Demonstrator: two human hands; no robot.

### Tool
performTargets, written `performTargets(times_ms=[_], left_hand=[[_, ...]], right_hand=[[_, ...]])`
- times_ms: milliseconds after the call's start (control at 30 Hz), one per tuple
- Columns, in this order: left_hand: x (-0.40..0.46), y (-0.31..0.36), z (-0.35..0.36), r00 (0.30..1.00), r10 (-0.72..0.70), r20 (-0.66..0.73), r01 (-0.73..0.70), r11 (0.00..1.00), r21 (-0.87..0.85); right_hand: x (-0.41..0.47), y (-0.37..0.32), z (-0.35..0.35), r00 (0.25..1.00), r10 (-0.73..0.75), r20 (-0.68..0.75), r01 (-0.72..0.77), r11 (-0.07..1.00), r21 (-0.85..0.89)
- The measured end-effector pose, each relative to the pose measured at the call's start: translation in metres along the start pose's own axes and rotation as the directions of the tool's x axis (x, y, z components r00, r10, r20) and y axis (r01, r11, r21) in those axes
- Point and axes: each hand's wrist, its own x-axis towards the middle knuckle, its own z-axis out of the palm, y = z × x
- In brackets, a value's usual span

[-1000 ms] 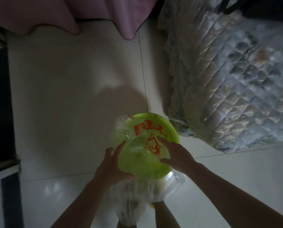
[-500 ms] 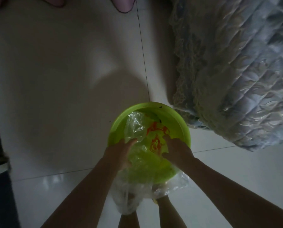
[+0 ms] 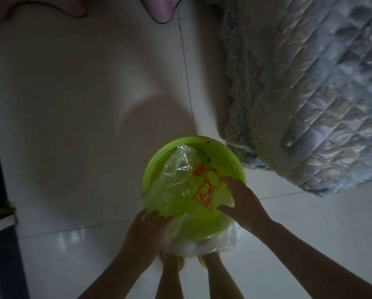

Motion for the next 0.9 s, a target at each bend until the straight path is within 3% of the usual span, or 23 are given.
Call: performTargets(times_ms=[100, 167, 233, 333, 400, 567, 733, 800, 900], left_hand=[[0.014, -0.014, -0.020, 0.986, -0.151, 0.077, 0.168, 0.931, -0.325], [0.027, -0.025, -0.036, 0.969, -0.245, 0.042, 0.229, 0.813, -0.535], [0.042, -0.033, -0.055, 0.949, -0.314, -0.039, 0.219, 0.741, -0.635], [0.060, -0.045, -0.071, 0.900, -0.400, -0.175, 0.220, 0.762, -0.609], [0.068, -0.049, -0.075, 0.875, -0.431, -0.219, 0.211, 0.748, -0.630], [0.075, -0.041, -0.068, 0.905, -0.354, -0.236, 0.178, 0.818, -0.547], [0.083, -0.019, -0.046, 0.957, -0.223, -0.184, 0.153, 0.930, -0.334], [0.087, -0.016, -0.042, 0.954, -0.202, -0.223, 0.139, 0.953, -0.269], [0.088, -0.019, -0.048, 0.906, -0.258, -0.337, 0.095, 0.897, -0.431]], right_hand=[[-0.003, -0.001, -0.006, 0.990, -0.129, -0.052, 0.120, 0.981, -0.151], [0.000, -0.004, -0.008, 0.980, -0.185, -0.070, 0.163, 0.954, -0.250], [0.004, -0.006, -0.011, 0.975, -0.200, -0.092, 0.167, 0.944, -0.285], [0.010, -0.002, -0.014, 0.974, -0.204, -0.096, 0.163, 0.931, -0.325], [0.013, 0.004, -0.009, 0.979, -0.203, -0.014, 0.180, 0.895, -0.407], [0.022, 0.006, 0.020, 0.968, -0.178, 0.175, 0.244, 0.824, -0.511], [0.033, -0.005, 0.037, 0.992, -0.069, 0.110, 0.109, 0.903, -0.416], [0.033, -0.006, 0.037, 0.998, -0.026, 0.064, 0.051, 0.908, -0.417], [0.024, -0.004, 0.029, 0.996, 0.038, -0.075, -0.058, 0.957, -0.286]])
